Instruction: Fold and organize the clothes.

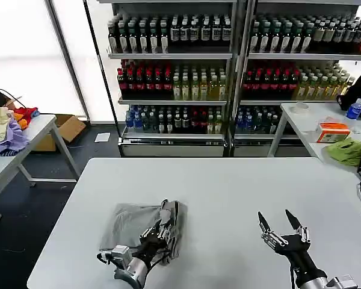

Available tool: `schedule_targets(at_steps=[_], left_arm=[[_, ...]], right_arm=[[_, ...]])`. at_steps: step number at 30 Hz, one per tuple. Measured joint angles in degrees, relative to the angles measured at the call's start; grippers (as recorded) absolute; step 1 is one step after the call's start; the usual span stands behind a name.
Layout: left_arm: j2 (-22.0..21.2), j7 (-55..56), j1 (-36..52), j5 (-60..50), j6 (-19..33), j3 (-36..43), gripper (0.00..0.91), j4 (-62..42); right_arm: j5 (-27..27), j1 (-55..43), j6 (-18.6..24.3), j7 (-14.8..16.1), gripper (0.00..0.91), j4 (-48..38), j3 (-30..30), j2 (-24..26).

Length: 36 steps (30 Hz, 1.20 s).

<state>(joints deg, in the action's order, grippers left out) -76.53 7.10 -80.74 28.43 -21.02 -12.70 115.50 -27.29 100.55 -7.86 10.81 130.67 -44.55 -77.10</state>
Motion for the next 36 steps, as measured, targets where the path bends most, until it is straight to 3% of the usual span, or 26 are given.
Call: schedule_targets(at_steps=[11, 21, 27, 36], left_arm=[[0.4, 0.0, -2.0, 0.3, -0.2, -1.9, 0.907, 4.6], [3.4, -0.5, -4.3, 6.1, -2.7, -15.6, 0.907, 12.1], [4.7, -0.9, -4.3, 4.2, -4.9, -22.1, 0.907, 9.0], [3.6, -0.5, -4.3, 0.9, -6.9, -23.1, 0.907, 1.9]], right_arm=[[-0.3, -0.7, -0.2, -0.1, 0.907, -0.4, 0.9, -0.1], [-0.4, -0.5, -0.2, -0.1, 0.907, -0.1, 1.3, 0.2], [-0.1, -0.6, -0.4, -0.1, 0.907, -0.2, 1.9, 0.2], [0.1, -0.4, -0.7, -0.1, 0.907, -0.4, 1.3, 0.7]])
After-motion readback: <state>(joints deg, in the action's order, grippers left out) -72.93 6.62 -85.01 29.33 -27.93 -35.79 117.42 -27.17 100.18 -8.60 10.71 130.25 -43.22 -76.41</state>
